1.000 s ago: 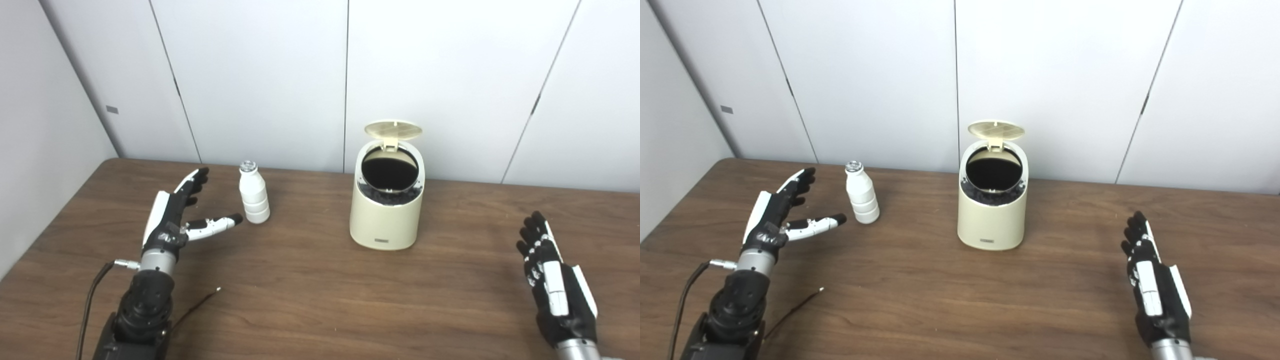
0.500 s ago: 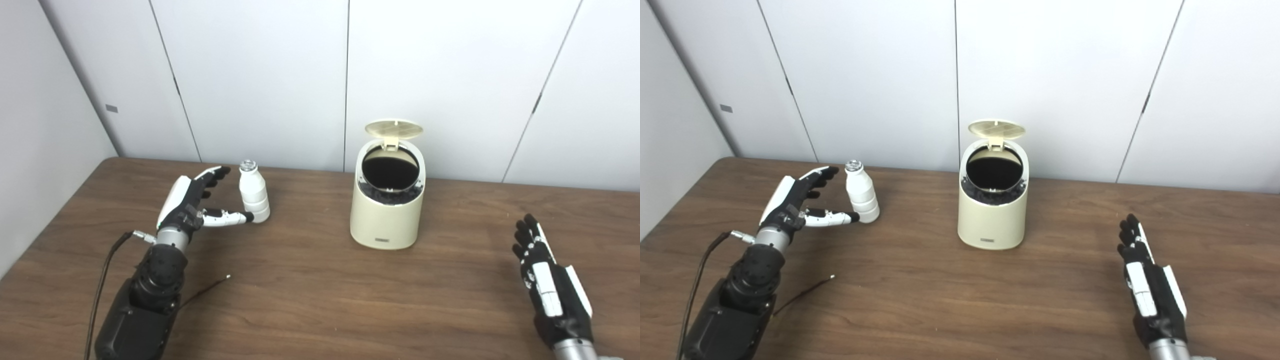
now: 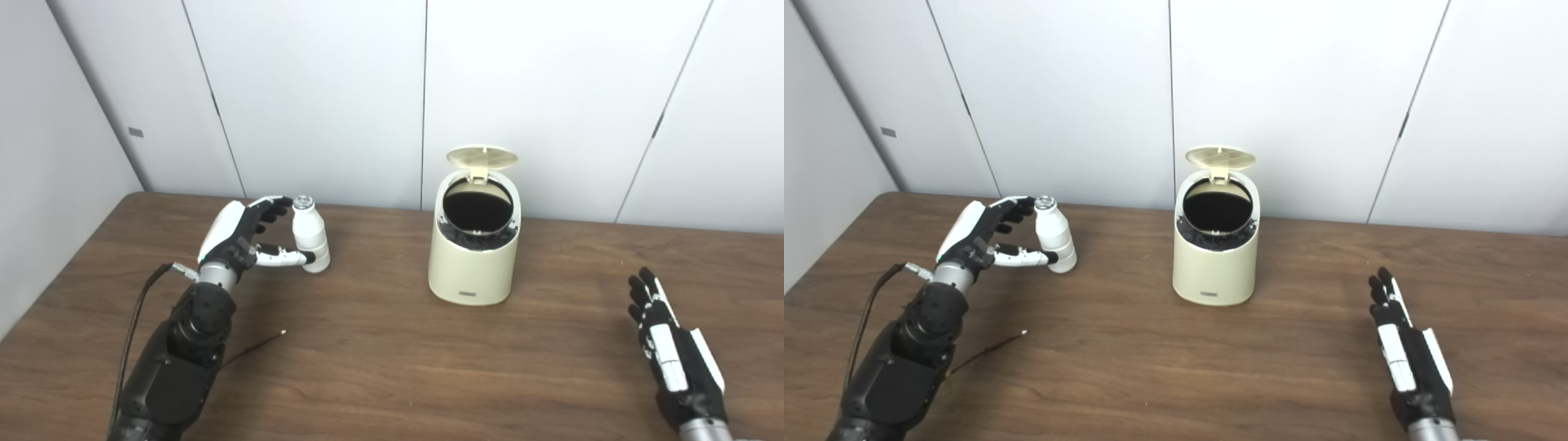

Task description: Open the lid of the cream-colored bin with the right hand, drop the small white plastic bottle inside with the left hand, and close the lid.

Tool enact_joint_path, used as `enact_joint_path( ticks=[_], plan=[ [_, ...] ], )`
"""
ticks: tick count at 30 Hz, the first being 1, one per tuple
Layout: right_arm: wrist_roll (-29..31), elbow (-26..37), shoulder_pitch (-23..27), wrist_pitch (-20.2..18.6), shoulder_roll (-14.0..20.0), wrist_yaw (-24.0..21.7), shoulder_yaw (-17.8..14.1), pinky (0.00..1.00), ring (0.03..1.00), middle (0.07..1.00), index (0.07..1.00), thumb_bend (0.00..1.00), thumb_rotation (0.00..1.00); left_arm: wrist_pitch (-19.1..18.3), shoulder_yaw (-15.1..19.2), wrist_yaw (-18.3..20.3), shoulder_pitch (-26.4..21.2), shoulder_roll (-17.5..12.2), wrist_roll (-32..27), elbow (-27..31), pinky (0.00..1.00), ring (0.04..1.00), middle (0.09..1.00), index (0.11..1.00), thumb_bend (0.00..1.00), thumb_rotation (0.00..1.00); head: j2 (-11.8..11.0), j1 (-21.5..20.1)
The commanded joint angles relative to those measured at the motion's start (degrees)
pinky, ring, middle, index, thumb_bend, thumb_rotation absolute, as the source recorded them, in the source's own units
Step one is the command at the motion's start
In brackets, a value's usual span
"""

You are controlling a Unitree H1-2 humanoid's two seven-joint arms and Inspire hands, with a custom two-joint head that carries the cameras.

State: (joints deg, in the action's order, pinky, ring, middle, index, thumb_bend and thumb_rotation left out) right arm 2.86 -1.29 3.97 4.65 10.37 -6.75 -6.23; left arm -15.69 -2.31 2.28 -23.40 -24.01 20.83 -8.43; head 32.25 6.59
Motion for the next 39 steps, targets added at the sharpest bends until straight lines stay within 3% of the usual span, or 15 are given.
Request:
enact_joint_path(
  ticks=[1, 25, 39],
  plan=[
    [0.06, 0.09, -0.95, 0.80, -0.54, 0.87, 0.07, 1.00, 1.000, 0.979, 1.000, 0.66, 0.95, 1.80, 0.71, -0.25, -3.11, -1.29, -0.29, 0.25, 0.77, 0.816, 0.809, 0.818, 0.86, 0.14, 0.01, 0.07],
    [-2.41, 2.01, -1.12, -1.89, -1.35, 3.83, 0.43, 1.00, 1.000, 0.973, 0.998, 0.67, 0.97, 1.40, 0.16, 0.27, -4.53, -0.29, -0.66, 0.09, 0.71, 0.797, 0.805, 0.802, 0.83, 0.12, 0.45, -0.02],
    [-1.37, 2.33, -1.05, -2.98, -1.61, 3.70, 0.37, 1.00, 1.000, 0.983, 1.000, 0.62, 0.98, 1.42, -0.10, 0.27, -4.27, 0.26, -0.64, -0.44, 0.70, 0.783, 0.794, 0.793, 0.83, 0.14, 0.50, -0.02]
  ],
)
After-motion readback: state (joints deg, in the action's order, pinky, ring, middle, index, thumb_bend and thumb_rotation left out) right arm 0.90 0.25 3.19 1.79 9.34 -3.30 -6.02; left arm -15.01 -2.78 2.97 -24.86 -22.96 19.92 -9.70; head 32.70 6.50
